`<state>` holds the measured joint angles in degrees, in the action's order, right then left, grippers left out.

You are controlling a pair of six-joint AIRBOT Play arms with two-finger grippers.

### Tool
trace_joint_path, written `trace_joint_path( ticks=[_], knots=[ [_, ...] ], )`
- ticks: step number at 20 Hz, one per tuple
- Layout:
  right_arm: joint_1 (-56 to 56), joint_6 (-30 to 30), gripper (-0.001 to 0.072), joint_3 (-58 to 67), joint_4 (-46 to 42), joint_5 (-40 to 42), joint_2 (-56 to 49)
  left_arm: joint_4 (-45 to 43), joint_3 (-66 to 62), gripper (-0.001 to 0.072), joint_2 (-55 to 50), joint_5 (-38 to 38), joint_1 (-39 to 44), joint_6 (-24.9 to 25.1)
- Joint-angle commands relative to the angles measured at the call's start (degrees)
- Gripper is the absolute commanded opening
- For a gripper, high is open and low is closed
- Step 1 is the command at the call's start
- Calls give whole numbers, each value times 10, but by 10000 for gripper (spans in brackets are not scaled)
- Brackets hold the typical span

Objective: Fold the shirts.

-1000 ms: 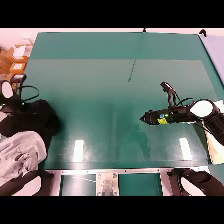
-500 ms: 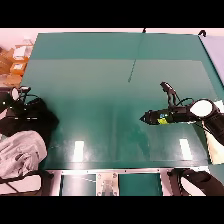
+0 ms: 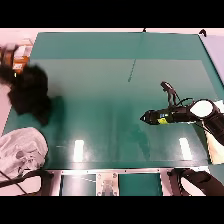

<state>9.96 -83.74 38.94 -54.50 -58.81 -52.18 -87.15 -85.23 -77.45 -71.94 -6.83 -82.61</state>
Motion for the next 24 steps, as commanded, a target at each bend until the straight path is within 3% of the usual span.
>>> trace_joint_path(
  ticks=[1, 7, 12, 13, 14, 18, 19, 21, 22, 24],
  knots=[
    [-2, 0, 20, 0, 0, 8, 0, 137, -113, 36, 23, -15, 97, 0],
    [-21, 1, 19, 23, -2, 6, 1, 175, -103, 36, -36, 28, 293, -52],
    [-109, 4, 19, 74, -2, -12, 1, 181, -81, 55, -150, 68, 360, -76],
    [-127, 4, 20, 75, -2, -10, 1, 196, -81, 395, -166, 68, 360, -78],
    [-144, 4, 20, 75, -2, -9, 0, 203, -81, 632, -171, 67, 355, -94],
    [-169, 2, 22, 75, -2, 7, -1, 203, -133, 638, -154, -52, 285, -84],
    [-169, 2, 57, 73, -2, 9, -1, 201, -143, 638, -140, -83, 258, -84],
    [-168, 2, 424, 73, -1, 7, -12, 196, -132, 637, -107, -124, 206, -84],
    [-168, 2, 464, 71, 3, 6, -22, 193, -115, 637, -92, -137, 186, -82],
    [-157, 3, 474, 59, 7, 5, -48, 185, -38, 637, -59, -125, 162, -72]
  ],
)
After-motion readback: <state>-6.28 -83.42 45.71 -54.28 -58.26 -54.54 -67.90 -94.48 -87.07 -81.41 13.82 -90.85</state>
